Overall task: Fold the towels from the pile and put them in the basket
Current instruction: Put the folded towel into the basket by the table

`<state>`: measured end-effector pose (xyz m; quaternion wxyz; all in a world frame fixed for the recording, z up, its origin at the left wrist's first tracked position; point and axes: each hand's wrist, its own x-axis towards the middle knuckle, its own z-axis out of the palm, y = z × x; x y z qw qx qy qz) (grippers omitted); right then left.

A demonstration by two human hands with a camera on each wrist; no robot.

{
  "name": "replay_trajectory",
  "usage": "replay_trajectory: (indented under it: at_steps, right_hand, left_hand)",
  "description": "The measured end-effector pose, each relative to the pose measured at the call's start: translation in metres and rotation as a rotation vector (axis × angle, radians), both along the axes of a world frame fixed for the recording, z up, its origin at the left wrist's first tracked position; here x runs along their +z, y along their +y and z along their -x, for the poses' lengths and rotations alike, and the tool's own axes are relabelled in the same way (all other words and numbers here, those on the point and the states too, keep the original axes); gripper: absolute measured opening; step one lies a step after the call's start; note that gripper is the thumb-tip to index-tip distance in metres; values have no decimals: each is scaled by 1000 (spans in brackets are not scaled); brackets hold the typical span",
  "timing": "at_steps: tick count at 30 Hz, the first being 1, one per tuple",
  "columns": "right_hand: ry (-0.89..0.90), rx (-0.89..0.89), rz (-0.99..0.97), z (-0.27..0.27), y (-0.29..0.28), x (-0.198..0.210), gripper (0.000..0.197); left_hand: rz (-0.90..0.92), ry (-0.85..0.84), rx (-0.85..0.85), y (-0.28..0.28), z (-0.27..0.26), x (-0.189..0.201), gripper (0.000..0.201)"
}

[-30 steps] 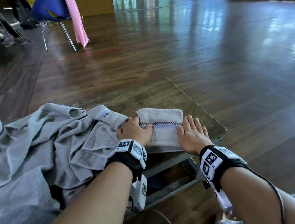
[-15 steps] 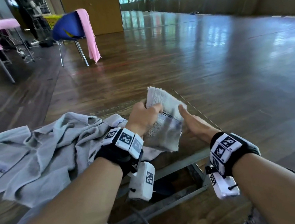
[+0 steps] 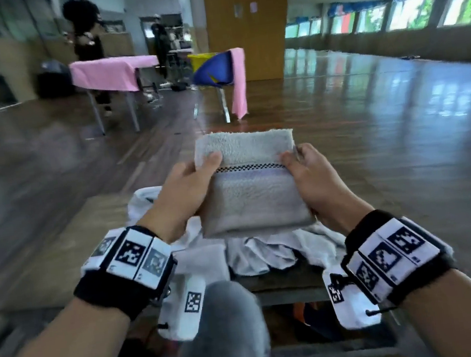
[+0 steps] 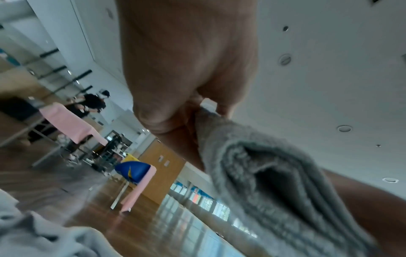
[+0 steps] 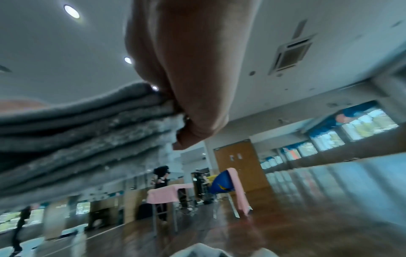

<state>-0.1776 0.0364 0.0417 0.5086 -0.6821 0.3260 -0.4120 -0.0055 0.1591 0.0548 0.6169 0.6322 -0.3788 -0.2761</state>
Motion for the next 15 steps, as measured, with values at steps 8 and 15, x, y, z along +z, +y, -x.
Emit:
replay_trajectory:
  at_steps: [8, 15]
  right_hand:
    - [321, 335, 253, -159, 103, 12, 20]
    - [546, 615, 221, -251, 207, -74, 21]
  left_hand:
    - [87, -138, 437, 140, -93, -45, 23]
    - [-105, -60, 680, 259, -145, -141, 20]
